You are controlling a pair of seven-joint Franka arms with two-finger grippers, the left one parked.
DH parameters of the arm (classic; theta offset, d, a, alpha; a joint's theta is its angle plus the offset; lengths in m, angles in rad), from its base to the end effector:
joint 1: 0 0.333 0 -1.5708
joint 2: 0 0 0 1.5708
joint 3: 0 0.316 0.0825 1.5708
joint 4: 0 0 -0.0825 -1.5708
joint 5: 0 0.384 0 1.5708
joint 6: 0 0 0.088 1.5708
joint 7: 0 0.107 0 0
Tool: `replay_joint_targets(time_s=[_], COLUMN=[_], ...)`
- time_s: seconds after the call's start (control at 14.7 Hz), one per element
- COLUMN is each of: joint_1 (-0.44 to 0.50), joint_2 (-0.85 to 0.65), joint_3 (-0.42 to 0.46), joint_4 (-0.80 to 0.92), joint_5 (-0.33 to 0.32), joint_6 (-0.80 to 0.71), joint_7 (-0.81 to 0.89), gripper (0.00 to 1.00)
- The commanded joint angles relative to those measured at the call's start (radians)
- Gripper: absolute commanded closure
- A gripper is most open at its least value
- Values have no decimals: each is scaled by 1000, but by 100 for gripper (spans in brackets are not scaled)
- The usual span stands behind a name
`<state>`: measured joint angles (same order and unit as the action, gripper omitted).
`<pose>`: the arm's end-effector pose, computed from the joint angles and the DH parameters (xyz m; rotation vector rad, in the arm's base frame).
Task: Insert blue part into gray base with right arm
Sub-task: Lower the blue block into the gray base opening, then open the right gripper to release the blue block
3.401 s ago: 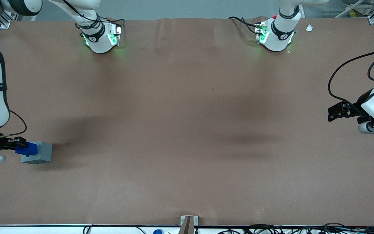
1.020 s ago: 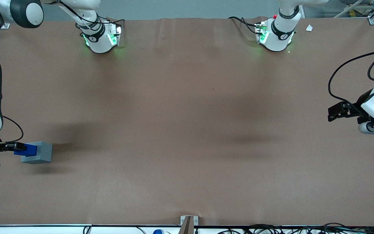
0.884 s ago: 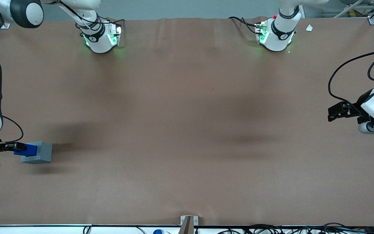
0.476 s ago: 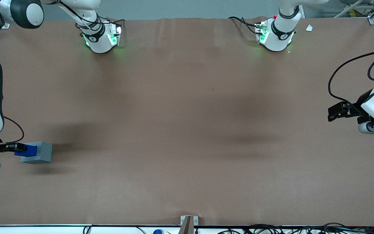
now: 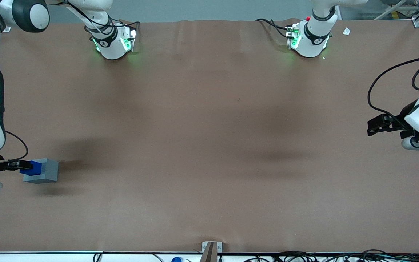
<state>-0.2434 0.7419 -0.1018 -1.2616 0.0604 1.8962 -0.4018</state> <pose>0.6977 -0.2271 0.3100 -3.1114 -0.0892 0.1582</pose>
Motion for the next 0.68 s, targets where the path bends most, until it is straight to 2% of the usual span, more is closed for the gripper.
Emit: replay_joint_targets(time_s=[0.0, 0.34, 0.61], joint_1=[-13, 0, 13], joint_2=[5, -85, -298], joint_3=[11, 13, 16], joint_4=[24, 11, -102], joint_5=[-4, 6, 7], joint_6=[-5, -28, -160], joint_7=[14, 34, 63], gripper=[0, 0, 0])
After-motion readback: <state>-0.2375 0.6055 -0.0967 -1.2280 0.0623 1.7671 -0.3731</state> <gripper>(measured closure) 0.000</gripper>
